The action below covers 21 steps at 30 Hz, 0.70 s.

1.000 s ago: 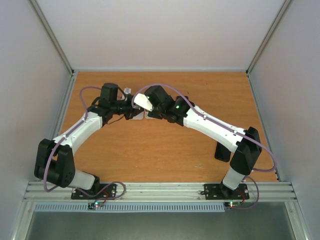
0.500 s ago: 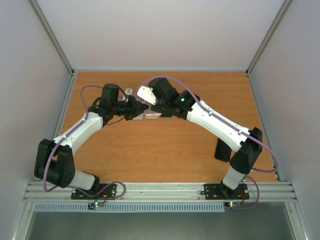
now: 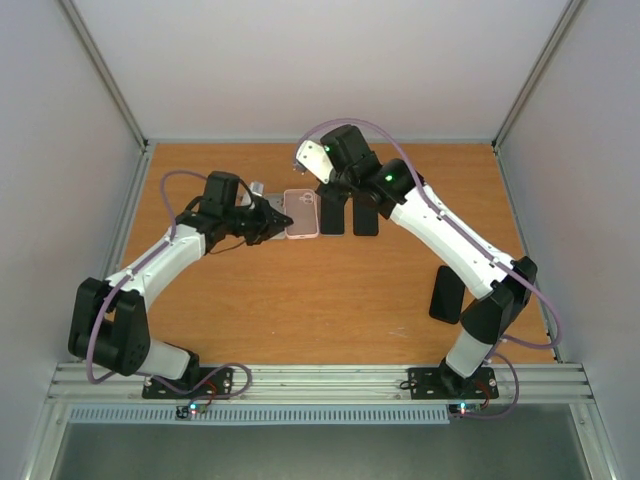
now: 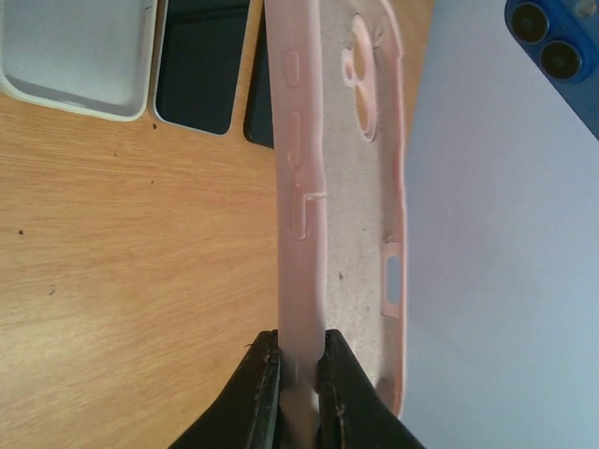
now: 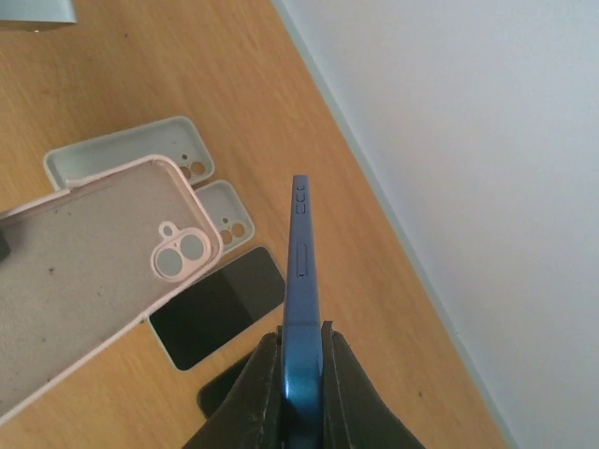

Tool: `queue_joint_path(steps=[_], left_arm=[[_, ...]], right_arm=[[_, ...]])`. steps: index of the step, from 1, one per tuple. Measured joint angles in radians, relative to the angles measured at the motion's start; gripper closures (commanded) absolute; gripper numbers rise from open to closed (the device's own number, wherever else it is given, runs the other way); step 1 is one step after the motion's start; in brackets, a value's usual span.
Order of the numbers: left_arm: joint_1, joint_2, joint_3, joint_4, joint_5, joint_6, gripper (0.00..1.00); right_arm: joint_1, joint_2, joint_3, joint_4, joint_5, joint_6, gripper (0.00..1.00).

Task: Take the phone out of the phone case
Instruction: Remove the phone case from the phone, then place the phone case at the center of the board.

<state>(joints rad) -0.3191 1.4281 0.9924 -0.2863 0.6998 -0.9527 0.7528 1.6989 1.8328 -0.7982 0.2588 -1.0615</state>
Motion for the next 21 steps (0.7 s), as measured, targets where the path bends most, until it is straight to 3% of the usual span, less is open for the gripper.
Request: queue_joint_path(steps=[6,15,21], left_arm=[[0.02,0.0,0.03,-0.108,-0.002,0.206,1.0],[0.282,0.061,0.129,-0.265,-0.01,0.58,1.0],[0.375,0.157,0.193,-0.362,-0.065,0.812,1.0]], right_arm=[[-0.049,-0.008,0.02,-0.071,-0.069,0.075,0.99],[-0.086,-0.064,-0.002,-0.118,-0.11,0.122,0.99],[-0.091,-0.076,-0.004,-0.13,-0.122,0.132,0.99]])
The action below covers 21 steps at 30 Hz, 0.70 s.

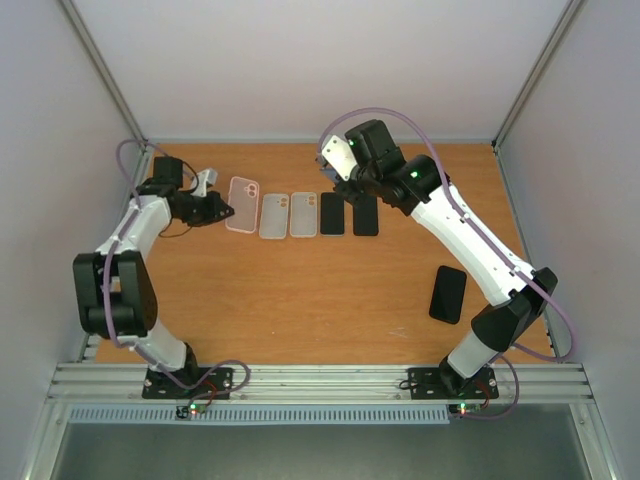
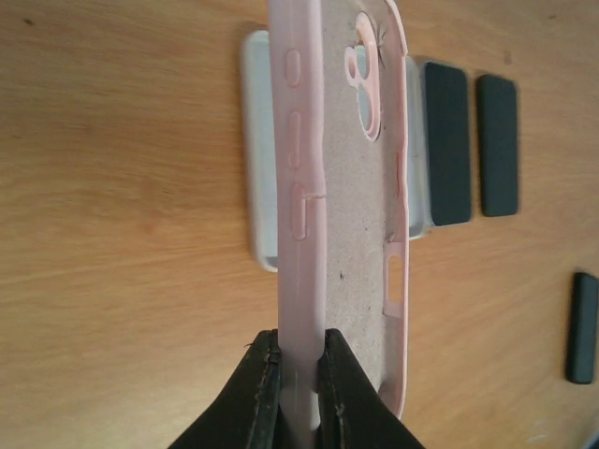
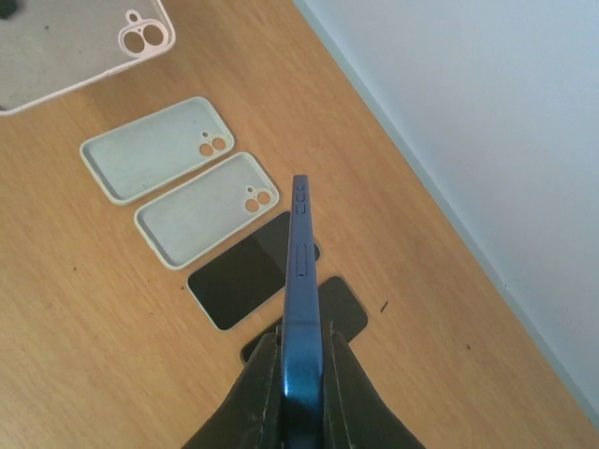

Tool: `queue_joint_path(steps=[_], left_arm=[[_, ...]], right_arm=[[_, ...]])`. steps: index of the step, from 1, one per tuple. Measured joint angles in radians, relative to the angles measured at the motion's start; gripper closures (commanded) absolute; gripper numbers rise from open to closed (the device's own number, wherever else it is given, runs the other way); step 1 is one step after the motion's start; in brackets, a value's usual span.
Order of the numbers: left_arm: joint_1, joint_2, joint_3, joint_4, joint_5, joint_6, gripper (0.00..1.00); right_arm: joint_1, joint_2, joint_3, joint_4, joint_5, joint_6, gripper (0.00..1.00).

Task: Take the phone out of the phone case
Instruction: Place the phone case at the center of the board.

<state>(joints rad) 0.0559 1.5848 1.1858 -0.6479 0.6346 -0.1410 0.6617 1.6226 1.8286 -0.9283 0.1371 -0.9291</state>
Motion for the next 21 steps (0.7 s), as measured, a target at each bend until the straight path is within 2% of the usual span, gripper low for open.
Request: queue_joint_path(steps=[9,21], left_arm=[[0.072,0.253,0.125,-0.074,-0.014,0.194,1.0],[0.073,0.414,0.176,-0.05,0.006,0.181,0.99]], right_arm=[[-0.001,0.0,-0.003,-0.002,-0.004,0.006,0.99],[-0.002,0.0,-0.003,-0.004,-0.004,0.005,0.99]])
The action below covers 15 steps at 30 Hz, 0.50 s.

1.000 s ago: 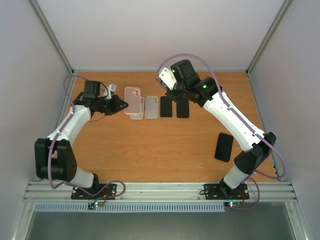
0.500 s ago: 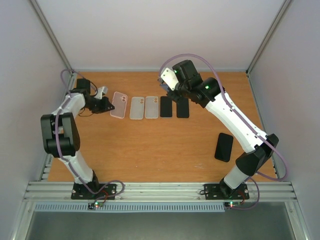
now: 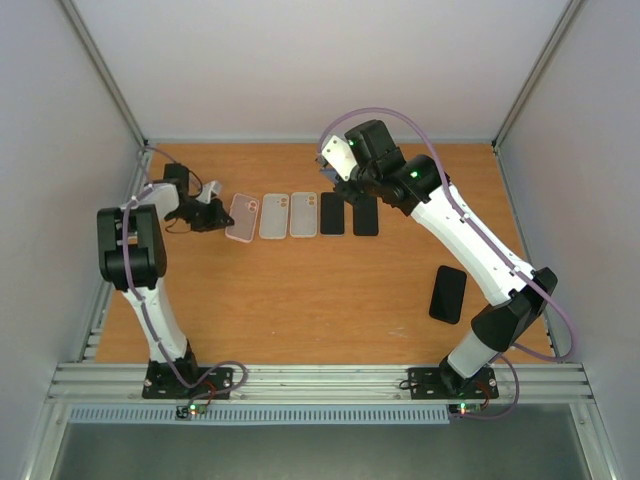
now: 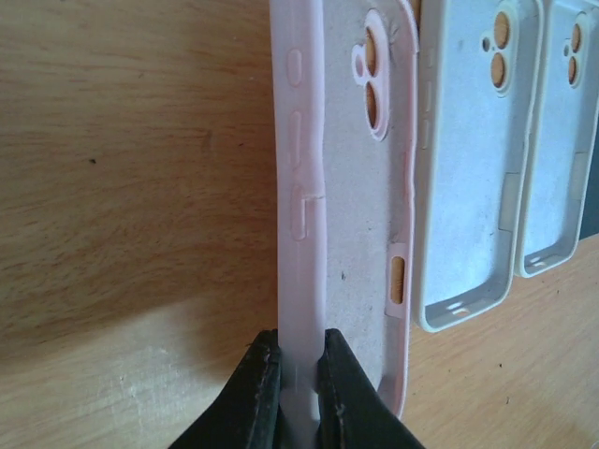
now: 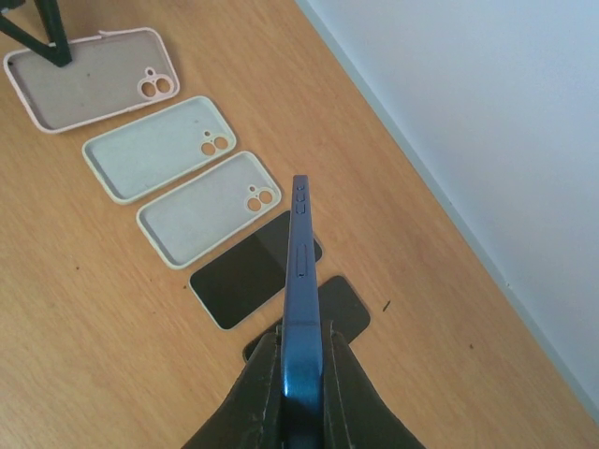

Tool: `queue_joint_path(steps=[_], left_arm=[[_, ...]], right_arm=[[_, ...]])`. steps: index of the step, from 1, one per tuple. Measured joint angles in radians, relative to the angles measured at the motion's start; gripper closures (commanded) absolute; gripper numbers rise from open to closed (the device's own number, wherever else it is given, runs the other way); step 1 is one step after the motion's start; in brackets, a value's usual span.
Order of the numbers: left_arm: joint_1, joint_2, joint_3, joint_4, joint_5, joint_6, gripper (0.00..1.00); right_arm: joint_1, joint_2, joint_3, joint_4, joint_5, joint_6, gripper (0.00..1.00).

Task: Take the phone out of the phone case
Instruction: Place the phone case at the center of the board.

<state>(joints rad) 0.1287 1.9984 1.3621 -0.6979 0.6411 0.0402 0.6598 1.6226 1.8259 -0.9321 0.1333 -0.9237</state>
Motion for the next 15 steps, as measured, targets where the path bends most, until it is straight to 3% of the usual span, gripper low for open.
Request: queue_joint_path(steps=[15], left_arm=[[-0.001,0.079,0.034,0.074,0.007,-0.096,0.97]], right_arm=[[0.0,0.002,0.0,-0.002,-0.003,0.0,0.99]])
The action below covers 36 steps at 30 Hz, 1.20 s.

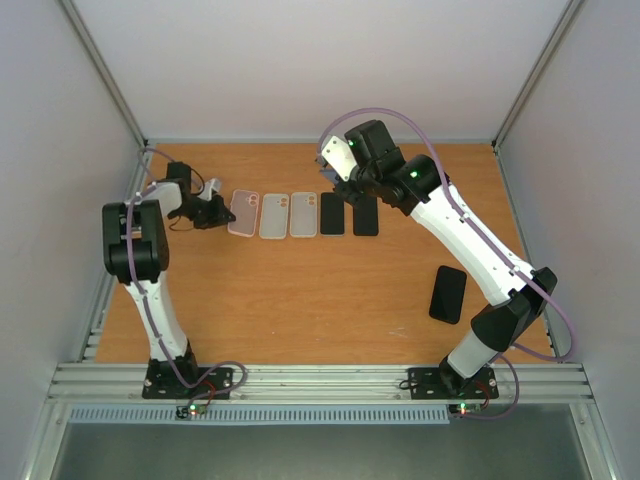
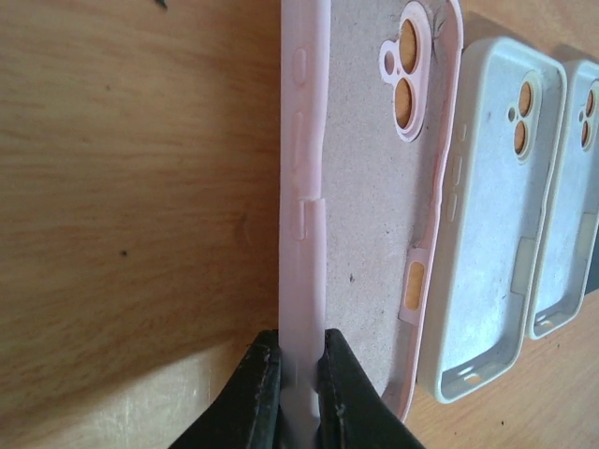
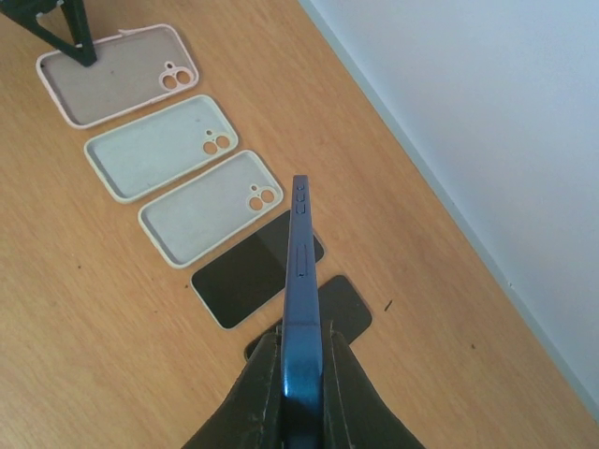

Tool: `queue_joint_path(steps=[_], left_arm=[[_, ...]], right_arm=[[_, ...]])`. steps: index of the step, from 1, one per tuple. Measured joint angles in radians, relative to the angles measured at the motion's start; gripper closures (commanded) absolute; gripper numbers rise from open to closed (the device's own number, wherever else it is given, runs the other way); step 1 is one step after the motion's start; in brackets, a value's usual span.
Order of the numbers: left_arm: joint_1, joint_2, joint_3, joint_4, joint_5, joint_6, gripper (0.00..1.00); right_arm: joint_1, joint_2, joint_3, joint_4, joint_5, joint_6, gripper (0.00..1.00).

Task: Take the phone out of the phone case
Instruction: Place the phone case at the center of the board.

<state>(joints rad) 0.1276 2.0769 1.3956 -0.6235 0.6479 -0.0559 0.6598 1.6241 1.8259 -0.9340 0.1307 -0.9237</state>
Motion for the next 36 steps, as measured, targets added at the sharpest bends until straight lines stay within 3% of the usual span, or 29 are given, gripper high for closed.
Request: queue_joint_path(steps=[8,29,36], left_arm=[[-0.005,0.006,0.023,-0.002,-0.026,0.003,0.89],[-0.01,-0.014,0.005,-0.013,-0.04,0.028,1.0],[-0.011,-0.023,0.002,-0.023,-0.052,0.047,0.78]], right_arm=[[0.0,0.0,0.0,-0.002,0.0,0.0,0.99],[0.0,0.0,0.0,-0.003,-0.01,0.0,0.99],[0.0,0.0,0.0,-0.003,-0.013,0.0,0.99]])
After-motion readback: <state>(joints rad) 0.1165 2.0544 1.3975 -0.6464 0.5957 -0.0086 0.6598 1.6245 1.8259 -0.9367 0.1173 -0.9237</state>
